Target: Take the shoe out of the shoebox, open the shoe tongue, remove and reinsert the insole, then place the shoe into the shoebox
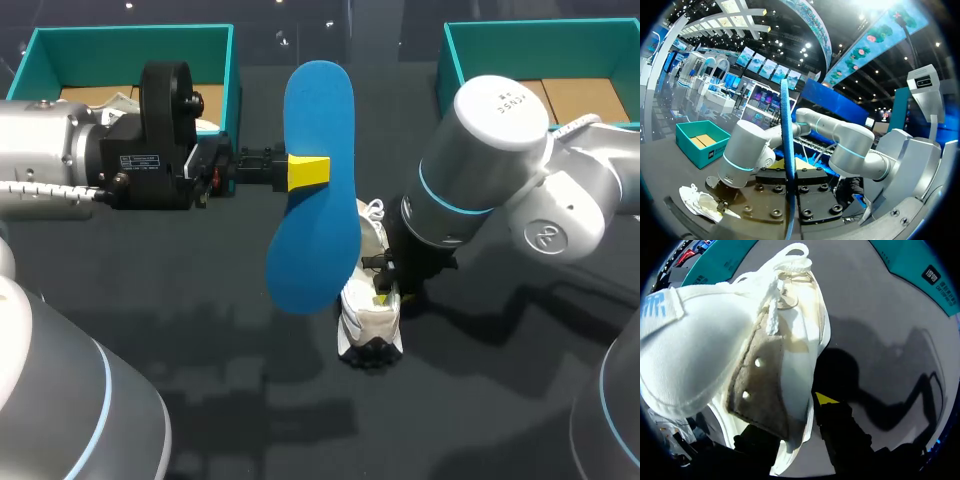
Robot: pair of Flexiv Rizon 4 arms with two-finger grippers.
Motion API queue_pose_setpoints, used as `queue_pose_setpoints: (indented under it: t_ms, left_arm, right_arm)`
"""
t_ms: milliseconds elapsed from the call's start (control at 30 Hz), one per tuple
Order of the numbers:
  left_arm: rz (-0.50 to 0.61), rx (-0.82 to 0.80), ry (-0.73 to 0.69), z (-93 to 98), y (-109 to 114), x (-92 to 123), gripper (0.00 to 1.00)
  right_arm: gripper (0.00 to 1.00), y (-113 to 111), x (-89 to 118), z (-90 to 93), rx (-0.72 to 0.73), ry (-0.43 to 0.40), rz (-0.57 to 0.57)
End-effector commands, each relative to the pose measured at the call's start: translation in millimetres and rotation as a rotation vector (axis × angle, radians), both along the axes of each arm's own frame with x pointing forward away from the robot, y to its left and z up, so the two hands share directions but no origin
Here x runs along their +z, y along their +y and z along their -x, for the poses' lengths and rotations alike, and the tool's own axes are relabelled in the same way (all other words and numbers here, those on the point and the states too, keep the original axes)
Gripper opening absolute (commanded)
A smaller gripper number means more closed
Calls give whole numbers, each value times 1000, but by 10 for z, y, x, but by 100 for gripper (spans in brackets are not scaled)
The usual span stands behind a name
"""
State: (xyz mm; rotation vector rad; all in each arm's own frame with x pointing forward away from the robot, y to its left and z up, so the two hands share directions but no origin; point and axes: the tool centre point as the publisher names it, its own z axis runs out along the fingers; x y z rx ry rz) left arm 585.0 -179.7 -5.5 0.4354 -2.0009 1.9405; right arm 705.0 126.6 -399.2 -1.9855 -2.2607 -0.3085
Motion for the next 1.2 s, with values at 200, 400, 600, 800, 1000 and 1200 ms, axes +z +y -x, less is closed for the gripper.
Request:
queue_pose_setpoints:
  t_ms: [200,400,600,800,1000,1200]
  left_arm:
    - [0,-1,0,-11,-19,-4,0]
    - [0,-1,0,-11,-19,-4,0]
    - [0,-1,0,-11,-19,-4,0]
    - [0,-1,0,-11,-19,-4,0]
    - [0,-1,0,-11,-19,-4,0]
    - [0,-1,0,-11,-19,-4,0]
  right_arm:
    - [100,-46,303,122,8,-31,-35]
    - [100,-93,643,136,78,-109,-144]
    - [100,-128,790,119,151,-175,-218]
    - [100,-128,790,119,151,-175,-218]
    - [100,-123,808,111,158,-177,-229]
    - [100,-237,1149,68,131,-195,-358]
